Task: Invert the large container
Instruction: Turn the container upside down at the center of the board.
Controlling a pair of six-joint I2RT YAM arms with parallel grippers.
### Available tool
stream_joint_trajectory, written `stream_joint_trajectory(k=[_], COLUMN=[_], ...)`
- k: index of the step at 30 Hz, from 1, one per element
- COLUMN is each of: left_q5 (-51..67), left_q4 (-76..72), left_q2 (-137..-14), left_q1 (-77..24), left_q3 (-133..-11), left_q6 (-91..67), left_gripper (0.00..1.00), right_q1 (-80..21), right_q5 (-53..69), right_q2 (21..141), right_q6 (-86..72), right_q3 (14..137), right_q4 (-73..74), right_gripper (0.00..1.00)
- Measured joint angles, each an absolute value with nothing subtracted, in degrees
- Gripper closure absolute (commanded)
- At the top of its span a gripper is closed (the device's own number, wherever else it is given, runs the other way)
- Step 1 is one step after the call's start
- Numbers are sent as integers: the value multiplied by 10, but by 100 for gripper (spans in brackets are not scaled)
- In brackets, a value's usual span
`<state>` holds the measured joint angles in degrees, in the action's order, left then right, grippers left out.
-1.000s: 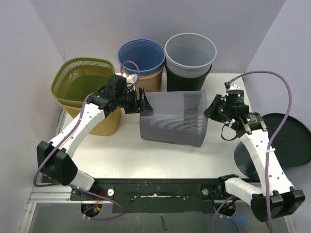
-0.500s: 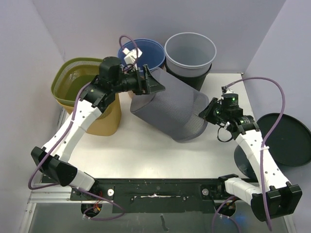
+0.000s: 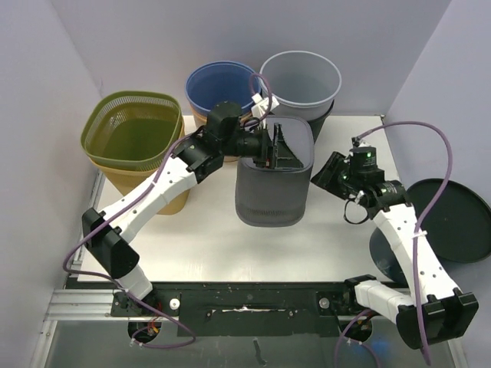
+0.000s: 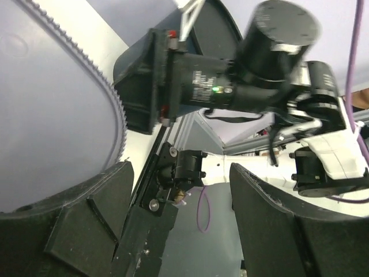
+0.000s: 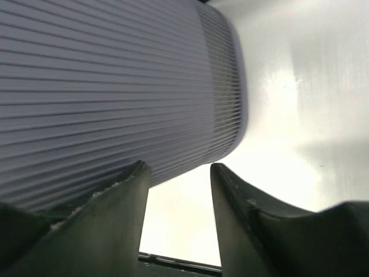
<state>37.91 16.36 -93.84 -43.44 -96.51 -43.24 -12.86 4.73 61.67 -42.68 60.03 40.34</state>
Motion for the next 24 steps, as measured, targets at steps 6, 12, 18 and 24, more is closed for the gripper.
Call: stream_joint_trajectory(k=[6, 12, 18, 24], left_q5=[353, 291, 226, 211], left_q4=[254, 324, 343, 353], left_q2=[-976, -952, -876, -875], left_q1=[-434, -390, -285, -316], left_q3=[-1077, -1147, -1000, -903], left_q6=[-374, -315, -327, -344], left_gripper=[32, 32, 32, 32], right_q1=[-128, -128, -128, -128], right_q5=[-8, -44, -71, -88], right_q2=[615, 597, 575, 566], right_q6=[-394, -348, -330, -324], right_q3=[763, 853, 836, 823], right_q4=[480, 490, 493, 494], right_gripper=[34, 29, 10, 9])
